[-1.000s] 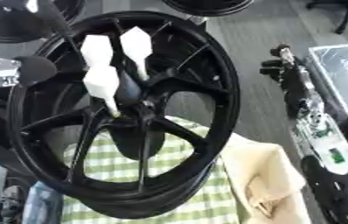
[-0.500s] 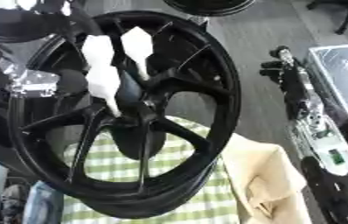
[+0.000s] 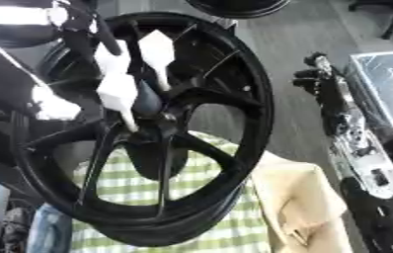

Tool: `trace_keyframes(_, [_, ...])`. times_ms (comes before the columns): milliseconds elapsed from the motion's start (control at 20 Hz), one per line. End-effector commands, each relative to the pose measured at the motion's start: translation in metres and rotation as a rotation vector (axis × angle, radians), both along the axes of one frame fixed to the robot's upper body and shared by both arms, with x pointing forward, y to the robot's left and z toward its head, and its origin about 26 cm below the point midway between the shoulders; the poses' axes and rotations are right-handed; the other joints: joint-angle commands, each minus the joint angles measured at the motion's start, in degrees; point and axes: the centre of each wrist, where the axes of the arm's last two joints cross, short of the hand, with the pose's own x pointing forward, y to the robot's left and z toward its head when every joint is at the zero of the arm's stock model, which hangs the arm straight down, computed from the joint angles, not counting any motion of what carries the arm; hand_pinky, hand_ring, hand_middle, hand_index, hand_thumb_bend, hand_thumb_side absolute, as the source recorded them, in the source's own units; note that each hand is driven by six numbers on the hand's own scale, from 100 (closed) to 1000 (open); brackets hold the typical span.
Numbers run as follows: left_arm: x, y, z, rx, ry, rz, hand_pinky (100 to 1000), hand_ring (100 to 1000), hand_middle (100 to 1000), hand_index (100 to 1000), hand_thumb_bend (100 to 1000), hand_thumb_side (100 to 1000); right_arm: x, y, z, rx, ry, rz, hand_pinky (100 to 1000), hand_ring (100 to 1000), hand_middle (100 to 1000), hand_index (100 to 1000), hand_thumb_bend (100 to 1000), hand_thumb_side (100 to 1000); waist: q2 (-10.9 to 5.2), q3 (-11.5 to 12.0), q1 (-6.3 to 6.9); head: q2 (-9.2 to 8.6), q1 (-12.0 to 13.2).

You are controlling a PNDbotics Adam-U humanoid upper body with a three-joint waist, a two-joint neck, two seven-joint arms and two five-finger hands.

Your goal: Pull the pin out of the wheel hub.

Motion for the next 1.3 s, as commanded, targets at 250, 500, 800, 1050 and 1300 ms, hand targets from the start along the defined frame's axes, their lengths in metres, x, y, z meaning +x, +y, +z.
trace_keyframes(250, [0.007, 0.004, 0.002, 0.069, 0.104, 0.108, 738, 649, 787, 839, 382, 182, 0.002, 0.000, 0.007, -0.020, -0.014, 0.006, 928, 713, 624, 827, 100, 889, -0.73, 0.01, -0.25, -0.08, 0.18])
trace_keyframes(500, [0.010, 0.006, 0.001, 0.066, 0.106, 0.115, 725, 634, 777, 854, 383, 144, 0.002, 0.000, 0.006, -0.019, -0.010, 0.005, 928, 711, 623, 826, 100, 889, -0.66, -0.04, -0.28, -0.08, 0.16])
trace_keyframes(800, [0.014, 0.008, -0.002, 0.054, 0.103, 0.135, 713, 622, 748, 865, 373, 135, 0.002, 0.001, 0.005, -0.017, -0.007, 0.005, 928, 711, 622, 825, 100, 892, -0.61, -0.19, -0.33, -0.08, 0.17])
trace_keyframes(1050, [0.018, 0.010, -0.005, 0.038, 0.096, 0.151, 705, 612, 750, 863, 355, 134, 0.002, 0.001, 0.005, -0.016, -0.005, 0.003, 928, 710, 622, 825, 100, 895, -0.48, -0.33, -0.32, -0.08, 0.16])
trace_keyframes(1300, [0.019, 0.009, -0.006, 0.030, 0.079, 0.153, 707, 620, 763, 858, 351, 141, 0.002, 0.001, 0.005, -0.014, -0.004, 0.004, 928, 710, 621, 825, 100, 898, -0.31, -0.39, -0.33, -0.08, 0.16])
